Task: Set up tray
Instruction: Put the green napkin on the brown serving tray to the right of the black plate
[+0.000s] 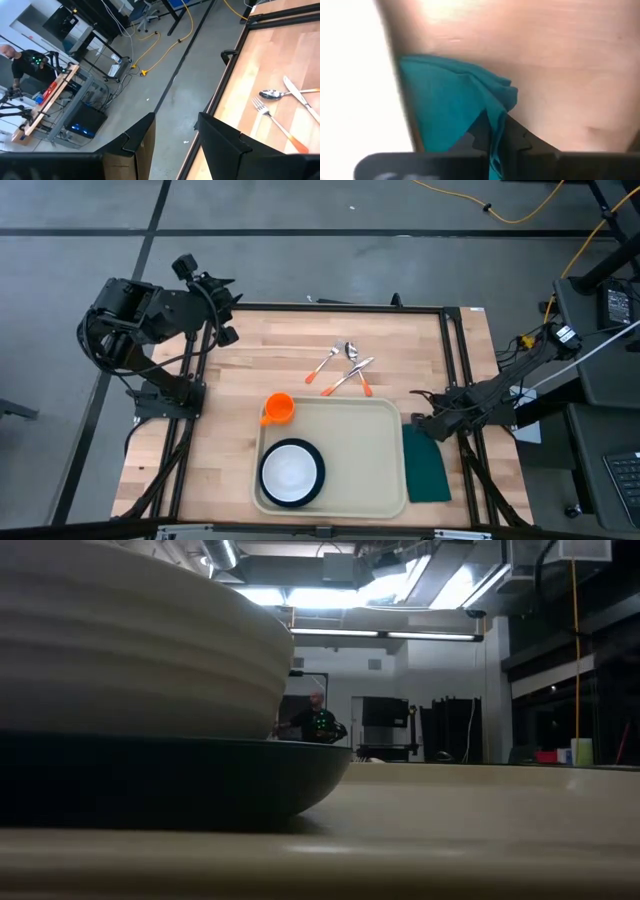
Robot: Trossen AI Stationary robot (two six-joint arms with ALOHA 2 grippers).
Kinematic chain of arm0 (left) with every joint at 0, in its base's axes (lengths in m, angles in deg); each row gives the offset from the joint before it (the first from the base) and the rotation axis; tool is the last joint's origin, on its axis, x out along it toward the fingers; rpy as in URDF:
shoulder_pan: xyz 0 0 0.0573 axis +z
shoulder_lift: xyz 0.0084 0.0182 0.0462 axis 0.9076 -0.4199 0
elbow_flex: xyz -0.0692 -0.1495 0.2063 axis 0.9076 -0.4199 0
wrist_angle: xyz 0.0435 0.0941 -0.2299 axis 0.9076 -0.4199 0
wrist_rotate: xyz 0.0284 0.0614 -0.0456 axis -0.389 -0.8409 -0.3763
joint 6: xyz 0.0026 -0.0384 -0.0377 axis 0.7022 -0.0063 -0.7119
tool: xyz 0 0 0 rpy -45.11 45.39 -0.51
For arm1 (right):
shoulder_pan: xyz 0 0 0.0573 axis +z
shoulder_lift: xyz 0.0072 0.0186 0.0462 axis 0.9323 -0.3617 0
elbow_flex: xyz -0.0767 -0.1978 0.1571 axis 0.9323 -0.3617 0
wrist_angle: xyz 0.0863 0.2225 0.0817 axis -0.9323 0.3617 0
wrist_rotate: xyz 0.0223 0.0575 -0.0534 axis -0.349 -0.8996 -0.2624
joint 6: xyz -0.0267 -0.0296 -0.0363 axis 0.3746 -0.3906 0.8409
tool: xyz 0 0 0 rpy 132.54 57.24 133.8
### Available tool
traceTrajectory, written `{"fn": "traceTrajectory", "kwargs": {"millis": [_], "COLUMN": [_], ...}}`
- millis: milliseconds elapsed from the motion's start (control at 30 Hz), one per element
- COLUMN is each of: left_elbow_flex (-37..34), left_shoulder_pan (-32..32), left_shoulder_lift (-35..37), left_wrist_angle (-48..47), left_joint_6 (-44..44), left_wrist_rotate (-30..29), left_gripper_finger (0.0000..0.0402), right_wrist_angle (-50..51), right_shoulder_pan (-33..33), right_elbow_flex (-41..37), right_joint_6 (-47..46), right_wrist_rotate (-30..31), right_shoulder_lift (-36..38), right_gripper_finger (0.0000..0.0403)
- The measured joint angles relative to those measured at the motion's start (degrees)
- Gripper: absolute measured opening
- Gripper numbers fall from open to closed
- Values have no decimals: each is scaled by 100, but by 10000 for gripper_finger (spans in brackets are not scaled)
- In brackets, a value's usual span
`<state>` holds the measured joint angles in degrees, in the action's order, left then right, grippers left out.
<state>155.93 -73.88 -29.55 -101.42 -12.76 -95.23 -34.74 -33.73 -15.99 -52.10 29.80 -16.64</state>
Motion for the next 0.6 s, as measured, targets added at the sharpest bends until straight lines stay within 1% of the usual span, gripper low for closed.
{"fn": "traceTrajectory", "kwargs": {"millis": [133,200,400,600], "left_elbow_flex": [0,0,0,0], "left_shoulder_pan": [-2,-2,-2,-2], "left_shoulder_lift": [0,1,0,0], "left_wrist_angle": [0,0,0,-1], "left_joint_6": [0,-29,-68,-154], "left_wrist_rotate": [20,20,24,26], "left_gripper_finger": [144,143,143,143], "right_wrist_angle": [947,1516,2843,3444], "right_shoulder_pan": [0,-1,-2,-86], "right_elbow_flex": [597,997,2330,3463], "right_joint_6": [138,244,554,1273], "right_wrist_rotate": [25,188,1089,2157], "right_shoulder_lift": [0,1,4,-68], "right_gripper_finger": [16,16,16,16]}}
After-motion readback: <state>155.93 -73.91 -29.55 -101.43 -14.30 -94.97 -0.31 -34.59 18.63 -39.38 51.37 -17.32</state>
